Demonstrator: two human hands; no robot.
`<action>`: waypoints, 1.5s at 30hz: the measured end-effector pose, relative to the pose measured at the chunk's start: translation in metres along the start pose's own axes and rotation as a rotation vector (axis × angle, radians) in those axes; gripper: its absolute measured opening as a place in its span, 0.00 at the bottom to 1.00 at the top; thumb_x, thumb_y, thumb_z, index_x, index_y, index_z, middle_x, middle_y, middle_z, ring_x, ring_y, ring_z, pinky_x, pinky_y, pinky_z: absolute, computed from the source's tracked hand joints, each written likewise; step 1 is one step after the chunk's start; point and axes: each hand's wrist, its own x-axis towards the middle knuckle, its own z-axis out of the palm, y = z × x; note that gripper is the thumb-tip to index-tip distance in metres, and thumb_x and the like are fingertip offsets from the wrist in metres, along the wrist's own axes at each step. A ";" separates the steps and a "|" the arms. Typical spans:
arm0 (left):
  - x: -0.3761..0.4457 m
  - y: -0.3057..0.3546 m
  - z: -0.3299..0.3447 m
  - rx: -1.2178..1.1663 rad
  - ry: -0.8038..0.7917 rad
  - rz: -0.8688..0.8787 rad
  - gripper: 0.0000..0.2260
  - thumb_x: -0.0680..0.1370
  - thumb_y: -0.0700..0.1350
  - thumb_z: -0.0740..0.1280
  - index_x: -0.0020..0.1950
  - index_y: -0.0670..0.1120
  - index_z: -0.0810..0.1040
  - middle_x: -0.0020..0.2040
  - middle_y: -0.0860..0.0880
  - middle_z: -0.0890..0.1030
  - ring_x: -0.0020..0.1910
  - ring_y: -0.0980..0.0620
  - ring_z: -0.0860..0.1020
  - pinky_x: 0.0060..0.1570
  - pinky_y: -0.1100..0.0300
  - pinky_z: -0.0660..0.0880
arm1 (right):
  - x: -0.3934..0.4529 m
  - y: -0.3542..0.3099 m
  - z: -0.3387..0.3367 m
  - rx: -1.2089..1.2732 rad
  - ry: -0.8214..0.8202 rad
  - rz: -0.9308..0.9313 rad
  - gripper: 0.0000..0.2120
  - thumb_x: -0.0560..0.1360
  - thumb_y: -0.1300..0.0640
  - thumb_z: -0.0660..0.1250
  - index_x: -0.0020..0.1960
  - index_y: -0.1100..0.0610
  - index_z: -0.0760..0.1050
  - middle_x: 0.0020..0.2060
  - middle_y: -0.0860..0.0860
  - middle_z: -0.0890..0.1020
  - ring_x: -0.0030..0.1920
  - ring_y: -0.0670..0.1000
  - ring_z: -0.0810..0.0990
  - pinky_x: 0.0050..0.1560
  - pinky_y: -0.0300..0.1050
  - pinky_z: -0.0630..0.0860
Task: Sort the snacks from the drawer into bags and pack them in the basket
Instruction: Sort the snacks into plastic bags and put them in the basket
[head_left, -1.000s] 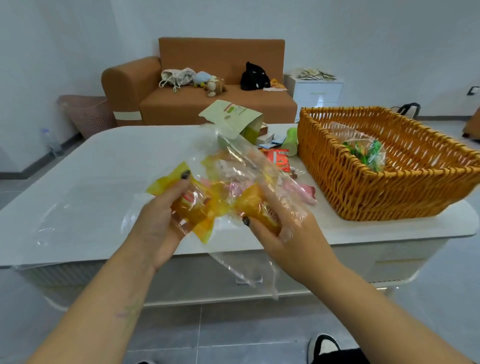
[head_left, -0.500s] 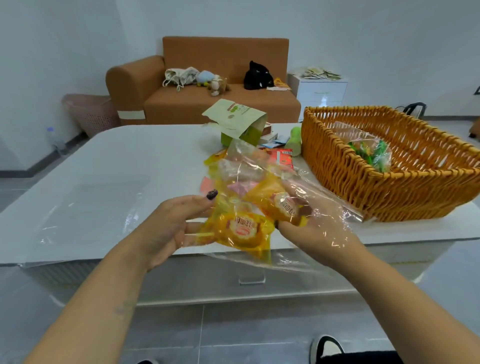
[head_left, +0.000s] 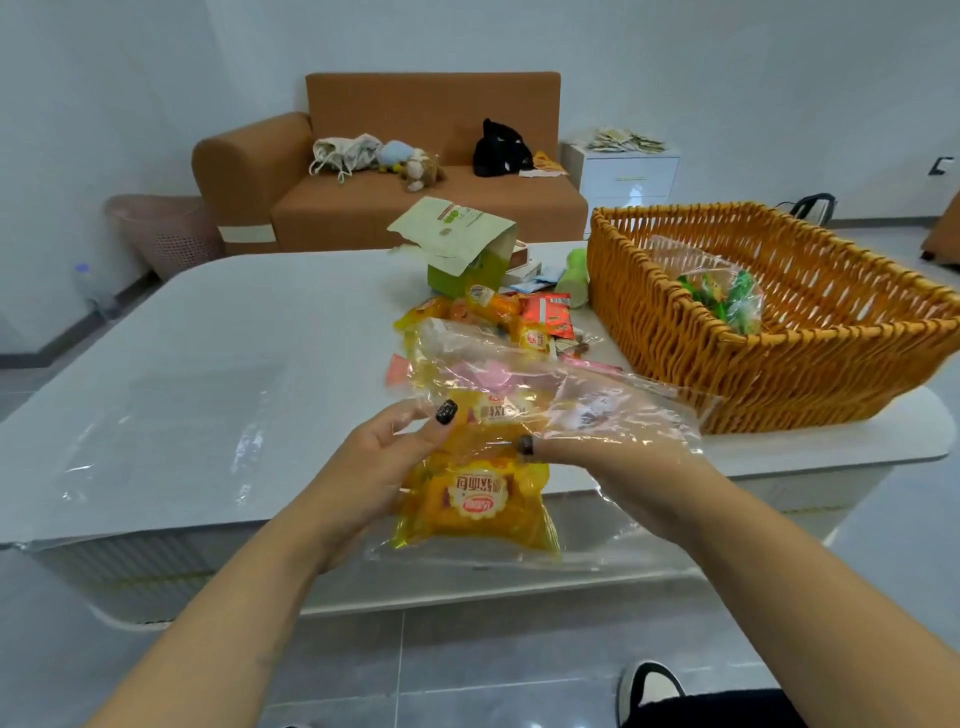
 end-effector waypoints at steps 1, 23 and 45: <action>0.000 0.001 0.001 -0.018 0.013 0.023 0.24 0.68 0.58 0.69 0.62 0.52 0.77 0.53 0.48 0.85 0.52 0.44 0.84 0.52 0.43 0.79 | 0.002 0.002 -0.001 0.024 -0.020 0.016 0.19 0.70 0.62 0.74 0.60 0.51 0.77 0.51 0.45 0.84 0.52 0.40 0.82 0.55 0.35 0.77; -0.006 -0.002 0.012 -0.006 -0.050 -0.016 0.21 0.70 0.56 0.67 0.62 0.55 0.77 0.54 0.53 0.85 0.53 0.50 0.84 0.53 0.46 0.80 | 0.008 0.013 0.011 0.015 -0.066 0.071 0.20 0.71 0.60 0.74 0.61 0.51 0.75 0.51 0.50 0.85 0.49 0.52 0.85 0.47 0.50 0.82; 0.014 -0.005 0.005 -0.143 0.553 0.016 0.11 0.77 0.57 0.68 0.54 0.52 0.76 0.50 0.50 0.84 0.48 0.50 0.84 0.49 0.47 0.82 | 0.065 -0.002 -0.016 0.106 -0.078 0.222 0.27 0.65 0.53 0.77 0.61 0.63 0.76 0.53 0.62 0.83 0.47 0.58 0.83 0.50 0.51 0.79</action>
